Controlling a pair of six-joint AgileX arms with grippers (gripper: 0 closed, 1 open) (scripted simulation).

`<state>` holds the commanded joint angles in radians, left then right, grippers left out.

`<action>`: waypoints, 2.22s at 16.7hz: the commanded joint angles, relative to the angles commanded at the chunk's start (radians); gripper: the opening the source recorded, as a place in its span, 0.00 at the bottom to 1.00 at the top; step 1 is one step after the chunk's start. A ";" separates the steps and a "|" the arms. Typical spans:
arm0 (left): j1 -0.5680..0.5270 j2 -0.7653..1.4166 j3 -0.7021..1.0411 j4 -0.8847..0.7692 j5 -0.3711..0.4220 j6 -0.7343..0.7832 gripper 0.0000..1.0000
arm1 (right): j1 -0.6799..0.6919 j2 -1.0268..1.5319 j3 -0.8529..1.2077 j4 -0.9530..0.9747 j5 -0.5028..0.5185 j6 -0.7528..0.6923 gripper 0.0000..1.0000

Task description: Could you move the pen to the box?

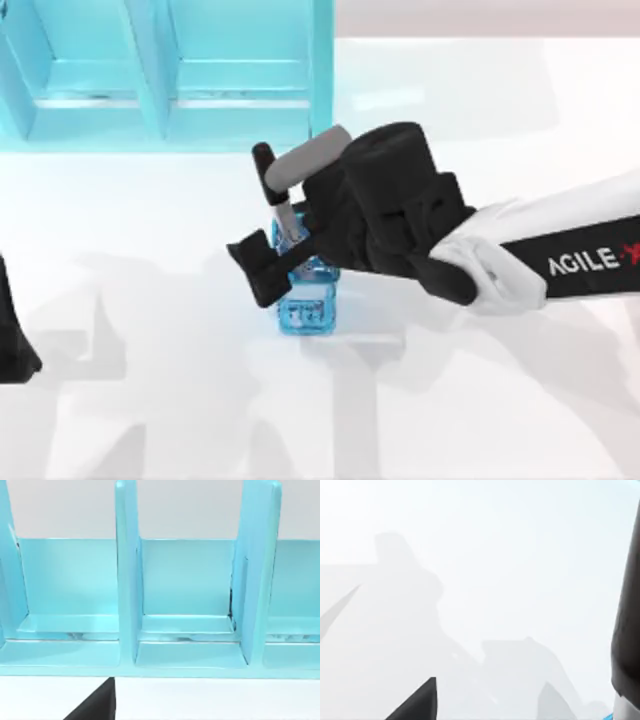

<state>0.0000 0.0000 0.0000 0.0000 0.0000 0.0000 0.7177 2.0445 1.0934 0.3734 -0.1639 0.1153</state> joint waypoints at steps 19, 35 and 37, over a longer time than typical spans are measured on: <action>0.000 0.000 0.000 0.000 0.000 0.000 1.00 | -0.025 -0.039 0.001 -0.038 -0.026 -0.010 0.00; 0.000 0.000 0.000 0.000 0.000 0.000 1.00 | -0.356 -0.529 0.026 -0.619 -0.309 -0.213 0.00; 0.000 0.000 0.000 0.000 0.000 0.000 1.00 | -0.369 -0.526 0.033 -0.633 -0.307 -0.224 0.00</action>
<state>0.0000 0.0000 0.0000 0.0000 0.0000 0.0000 0.3485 1.5182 1.1266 -0.2597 -0.4705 -0.1088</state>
